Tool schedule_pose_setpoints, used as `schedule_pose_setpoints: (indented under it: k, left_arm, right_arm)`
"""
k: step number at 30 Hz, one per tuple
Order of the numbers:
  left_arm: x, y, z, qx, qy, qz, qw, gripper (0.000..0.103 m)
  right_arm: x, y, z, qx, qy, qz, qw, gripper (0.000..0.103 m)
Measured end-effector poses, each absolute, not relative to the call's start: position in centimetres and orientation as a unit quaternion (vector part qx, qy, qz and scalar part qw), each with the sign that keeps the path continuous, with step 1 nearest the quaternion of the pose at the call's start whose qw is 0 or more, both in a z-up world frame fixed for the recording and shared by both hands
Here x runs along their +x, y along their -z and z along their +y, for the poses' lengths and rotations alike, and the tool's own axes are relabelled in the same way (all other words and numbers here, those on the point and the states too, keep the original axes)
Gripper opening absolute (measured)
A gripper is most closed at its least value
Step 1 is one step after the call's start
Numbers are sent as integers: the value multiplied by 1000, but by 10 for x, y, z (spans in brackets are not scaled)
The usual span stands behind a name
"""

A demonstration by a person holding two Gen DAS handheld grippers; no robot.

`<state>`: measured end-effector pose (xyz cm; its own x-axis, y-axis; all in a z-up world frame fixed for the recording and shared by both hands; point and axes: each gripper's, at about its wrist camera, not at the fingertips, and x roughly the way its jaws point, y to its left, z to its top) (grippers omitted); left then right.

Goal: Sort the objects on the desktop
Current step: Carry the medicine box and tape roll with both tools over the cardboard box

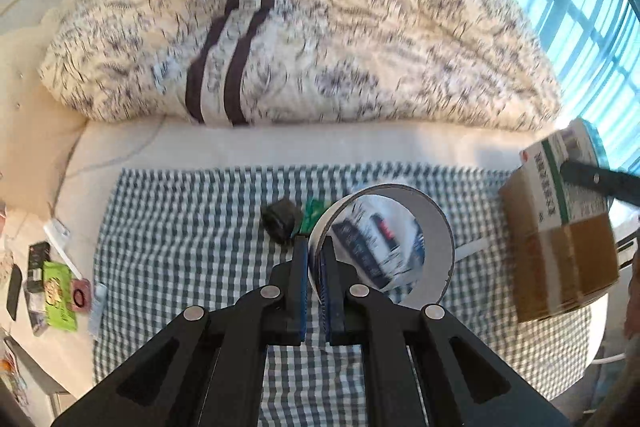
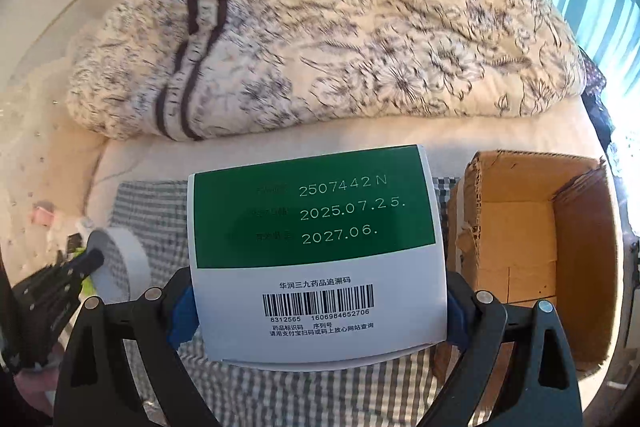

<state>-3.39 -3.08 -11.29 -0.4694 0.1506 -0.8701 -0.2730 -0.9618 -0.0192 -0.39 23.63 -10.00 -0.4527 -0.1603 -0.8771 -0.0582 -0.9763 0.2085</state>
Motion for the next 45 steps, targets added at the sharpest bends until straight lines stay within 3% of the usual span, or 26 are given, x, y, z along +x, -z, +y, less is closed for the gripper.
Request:
schedule_pose_setpoints:
  k: [7, 11, 21, 36, 45]
  left_arm:
    - [-21, 37, -28, -451, -884, 67, 105, 5]
    - [-18, 21, -25, -442, -889, 64, 104, 5]
    - [-5, 18, 27, -439, -882, 83, 147, 5]
    - [8, 30, 191, -439, -844, 133, 278, 5]
    - [17, 53, 280, -450, -815, 157, 329, 5]
  right_arm:
    - [27, 44, 218, 496, 861, -89, 67, 93]
    - [34, 38, 216, 490, 863, -92, 80, 93]
    - [50, 36, 269, 483, 868, -104, 58, 93]
    - [85, 49, 424, 491, 855, -142, -88, 93]
    - [98, 73, 481, 510, 837, -157, -121, 93]
